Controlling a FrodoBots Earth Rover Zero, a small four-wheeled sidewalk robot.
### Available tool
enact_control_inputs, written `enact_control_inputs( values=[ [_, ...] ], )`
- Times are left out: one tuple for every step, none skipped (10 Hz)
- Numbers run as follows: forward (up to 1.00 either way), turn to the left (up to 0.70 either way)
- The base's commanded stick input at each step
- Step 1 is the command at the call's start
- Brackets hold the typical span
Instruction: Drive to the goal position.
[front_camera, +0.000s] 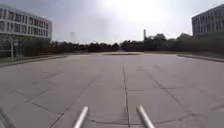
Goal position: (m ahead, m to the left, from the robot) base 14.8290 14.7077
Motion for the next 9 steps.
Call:
enact_control_inputs(
  values=[
    [1.0,0.02],
    [1.0,0.02],
    [1.0,0.02],
    [1.0,0.02],
    [1.0,0.02],
    [1.0,0.02],
    [1.0,0.02],
    [1.0,0.02],
    [1.0,0.02]
  ],
)
